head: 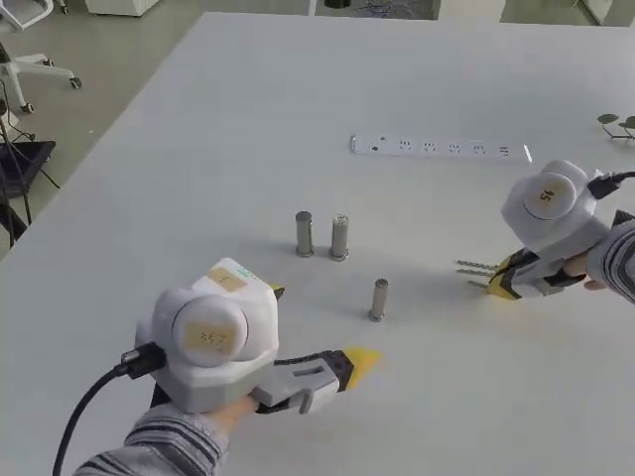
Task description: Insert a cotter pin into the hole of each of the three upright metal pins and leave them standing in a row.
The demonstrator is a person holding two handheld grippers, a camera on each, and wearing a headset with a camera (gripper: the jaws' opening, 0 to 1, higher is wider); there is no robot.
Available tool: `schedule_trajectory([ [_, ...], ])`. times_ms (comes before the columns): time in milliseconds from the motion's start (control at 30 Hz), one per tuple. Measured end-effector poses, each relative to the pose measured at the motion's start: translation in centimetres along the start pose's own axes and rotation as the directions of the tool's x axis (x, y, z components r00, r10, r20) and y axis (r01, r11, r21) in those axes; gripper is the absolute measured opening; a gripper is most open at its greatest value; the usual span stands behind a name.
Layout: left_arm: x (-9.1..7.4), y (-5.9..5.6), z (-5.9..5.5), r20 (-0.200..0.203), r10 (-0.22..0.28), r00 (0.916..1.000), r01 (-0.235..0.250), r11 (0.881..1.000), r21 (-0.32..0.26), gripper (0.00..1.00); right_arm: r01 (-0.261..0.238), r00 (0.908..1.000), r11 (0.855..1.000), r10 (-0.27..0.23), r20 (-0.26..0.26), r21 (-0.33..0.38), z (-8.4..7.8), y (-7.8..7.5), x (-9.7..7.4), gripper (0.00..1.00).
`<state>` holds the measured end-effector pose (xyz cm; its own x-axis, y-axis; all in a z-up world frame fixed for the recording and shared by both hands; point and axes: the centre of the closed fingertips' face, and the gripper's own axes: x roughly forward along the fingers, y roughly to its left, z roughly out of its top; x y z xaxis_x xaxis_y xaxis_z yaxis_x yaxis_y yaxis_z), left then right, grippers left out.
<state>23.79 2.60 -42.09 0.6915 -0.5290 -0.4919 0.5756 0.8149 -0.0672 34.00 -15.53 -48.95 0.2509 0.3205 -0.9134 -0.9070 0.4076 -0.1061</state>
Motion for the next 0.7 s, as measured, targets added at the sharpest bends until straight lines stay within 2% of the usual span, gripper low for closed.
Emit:
schedule_trajectory([
  [33,-0.1,0.0,0.0,0.003,0.002,1.0000,-0.002,1.000,0.002,0.68,0.006,1.0000,1.000,-0.006,-0.003,-0.018,0.0,0.1,0.0,0.00],
  [200,-0.1,0.0,0.0,0.004,-0.003,1.0000,0.003,1.000,0.009,0.64,0.012,0.9999,1.000,-0.012,-0.006,-0.021,0.0,0.0,0.0,0.00],
  [400,-0.2,0.0,0.0,-0.005,-0.004,1.0000,0.004,1.000,0.019,0.60,0.016,0.9998,0.999,-0.016,0.012,-0.038,-0.1,0.1,-0.1,0.00],
  [533,-0.3,0.0,-0.1,-0.019,-0.010,0.9998,0.011,1.000,0.021,0.54,0.019,0.9978,1.000,-0.018,0.064,-0.008,0.7,0.2,-0.6,0.00],
  [633,-0.4,0.1,0.3,-0.010,-0.009,0.9999,0.009,0.999,0.031,0.53,0.025,0.9953,1.000,-0.023,0.094,-0.020,1.4,0.6,-1.2,0.00],
  [700,-0.4,0.2,0.4,-0.019,-0.008,0.9998,0.008,0.999,0.046,0.51,0.039,0.9926,0.999,-0.035,0.117,-0.036,2.0,0.9,-1.7,0.00],
])
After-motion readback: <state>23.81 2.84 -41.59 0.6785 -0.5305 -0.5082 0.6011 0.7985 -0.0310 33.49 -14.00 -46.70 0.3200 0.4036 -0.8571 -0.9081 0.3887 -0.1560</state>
